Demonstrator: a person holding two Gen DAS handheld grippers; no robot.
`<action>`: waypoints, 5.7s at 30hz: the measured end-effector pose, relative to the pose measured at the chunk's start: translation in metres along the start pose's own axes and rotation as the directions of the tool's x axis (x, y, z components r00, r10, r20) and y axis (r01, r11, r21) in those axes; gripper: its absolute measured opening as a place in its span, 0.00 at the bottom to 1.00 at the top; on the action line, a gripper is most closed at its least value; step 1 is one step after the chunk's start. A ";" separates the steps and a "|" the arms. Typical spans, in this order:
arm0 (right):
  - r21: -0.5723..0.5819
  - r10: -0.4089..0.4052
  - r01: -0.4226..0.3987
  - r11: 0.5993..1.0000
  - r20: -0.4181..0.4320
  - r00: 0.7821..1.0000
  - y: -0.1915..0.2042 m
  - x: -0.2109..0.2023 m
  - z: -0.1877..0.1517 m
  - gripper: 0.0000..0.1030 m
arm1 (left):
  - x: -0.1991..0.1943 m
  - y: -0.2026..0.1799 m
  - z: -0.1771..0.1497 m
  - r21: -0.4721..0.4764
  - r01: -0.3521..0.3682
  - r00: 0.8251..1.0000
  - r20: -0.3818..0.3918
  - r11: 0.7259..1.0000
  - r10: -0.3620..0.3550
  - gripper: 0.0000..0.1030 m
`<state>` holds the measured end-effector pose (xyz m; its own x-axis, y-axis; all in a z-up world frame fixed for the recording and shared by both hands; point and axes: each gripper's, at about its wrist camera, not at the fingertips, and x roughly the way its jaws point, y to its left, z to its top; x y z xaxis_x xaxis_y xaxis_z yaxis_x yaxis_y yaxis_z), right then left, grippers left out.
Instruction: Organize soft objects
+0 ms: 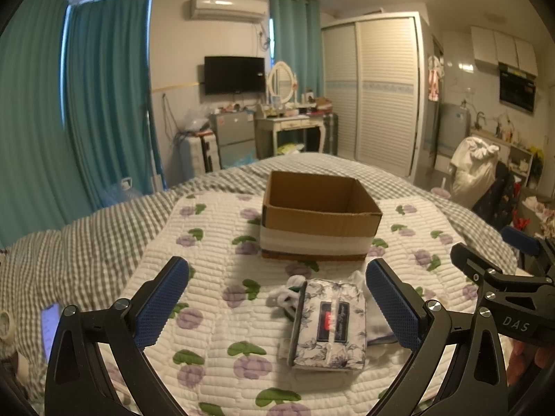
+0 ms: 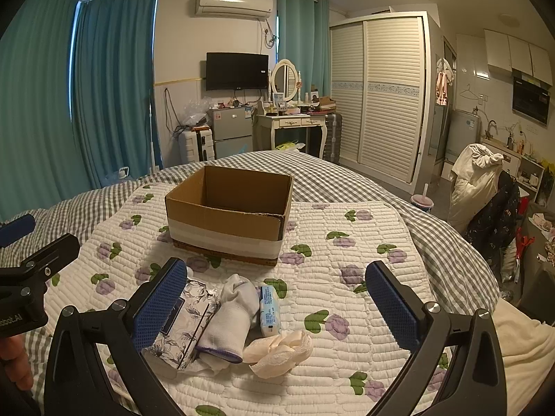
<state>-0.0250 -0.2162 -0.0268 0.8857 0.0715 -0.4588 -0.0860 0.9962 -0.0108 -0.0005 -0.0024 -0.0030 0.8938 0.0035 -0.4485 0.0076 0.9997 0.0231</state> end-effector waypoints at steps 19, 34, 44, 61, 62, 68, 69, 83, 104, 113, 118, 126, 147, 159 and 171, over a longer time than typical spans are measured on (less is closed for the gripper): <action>-0.002 0.001 -0.001 1.000 -0.004 1.000 0.002 0.000 0.005 1.00 | 0.001 0.001 -0.001 0.001 0.002 1.000 -0.004 1.000 -0.002 1.00; -0.004 0.000 0.000 1.000 -0.008 1.000 0.002 0.002 -0.001 1.00 | 0.001 0.001 -0.002 0.000 0.002 1.000 -0.007 1.000 -0.002 1.00; -0.005 0.000 0.000 1.000 -0.008 1.000 0.002 0.002 -0.001 1.00 | 0.000 0.001 -0.002 0.001 0.001 1.000 -0.007 1.000 -0.001 1.00; -0.043 0.006 -0.008 0.999 -0.041 0.999 0.004 -0.010 -0.002 1.00 | -0.010 0.000 -0.004 -0.001 -0.003 1.000 -0.008 1.000 0.003 1.00; -0.044 0.006 -0.008 0.999 -0.058 0.998 0.002 -0.007 -0.005 1.00 | -0.007 -0.001 -0.006 0.001 -0.004 1.000 -0.020 1.000 0.004 1.00; -0.028 0.036 -0.042 0.999 -0.191 0.981 -0.009 0.031 -0.031 1.00 | 0.027 -0.013 -0.039 0.015 0.004 0.990 -0.142 1.000 -0.002 1.00; -0.032 0.032 -0.039 0.999 -0.213 0.976 -0.009 0.038 -0.036 1.00 | 0.032 -0.015 -0.044 0.020 0.009 0.987 -0.160 1.000 -0.005 1.00; 0.010 0.080 -0.085 0.996 -0.447 0.891 -0.015 0.110 -0.095 0.38 | 0.087 -0.039 -0.091 0.040 0.096 0.935 -0.346 0.995 -0.076 1.00; -0.008 0.071 -0.082 0.997 -0.420 0.905 -0.011 0.099 -0.083 0.20 | 0.095 -0.047 -0.088 0.127 0.189 0.913 -0.388 0.974 -0.127 0.62; -0.013 0.095 -0.105 0.994 -0.334 0.938 -0.004 0.067 -0.058 0.11 | 0.060 -0.033 -0.061 0.098 0.176 0.945 -0.295 0.980 -0.140 0.54; -0.019 0.122 -0.131 0.991 -0.265 0.957 0.003 0.049 -0.031 0.11 | 0.041 -0.023 -0.032 0.068 0.186 0.963 -0.213 0.980 -0.168 0.54; -0.061 0.169 -0.181 0.982 -0.159 0.973 0.016 0.056 0.038 0.11 | 0.054 -0.014 0.030 0.050 0.201 0.976 -0.095 0.978 -0.196 0.06; 0.041 0.152 -0.146 0.988 -0.202 0.968 -0.018 0.082 0.008 0.11 | 0.080 -0.044 -0.046 -0.041 0.358 0.879 -0.323 0.933 -0.351 0.64; 0.107 0.128 -0.106 0.989 -0.229 0.965 -0.051 0.089 -0.010 0.11 | 0.116 -0.092 -0.060 0.072 0.218 0.911 -0.372 0.973 -0.177 0.67; 0.089 0.134 -0.117 0.989 -0.203 0.970 -0.041 0.068 -0.001 0.11 | 0.089 -0.073 -0.044 0.072 0.283 0.902 -0.360 0.957 -0.239 0.29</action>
<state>0.0387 -0.2523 -0.0586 0.7551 0.1925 -0.6267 -0.1483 0.9813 0.1227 0.0585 -0.0741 -0.0839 0.6426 -0.2273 -0.7317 0.2921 0.9555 -0.0403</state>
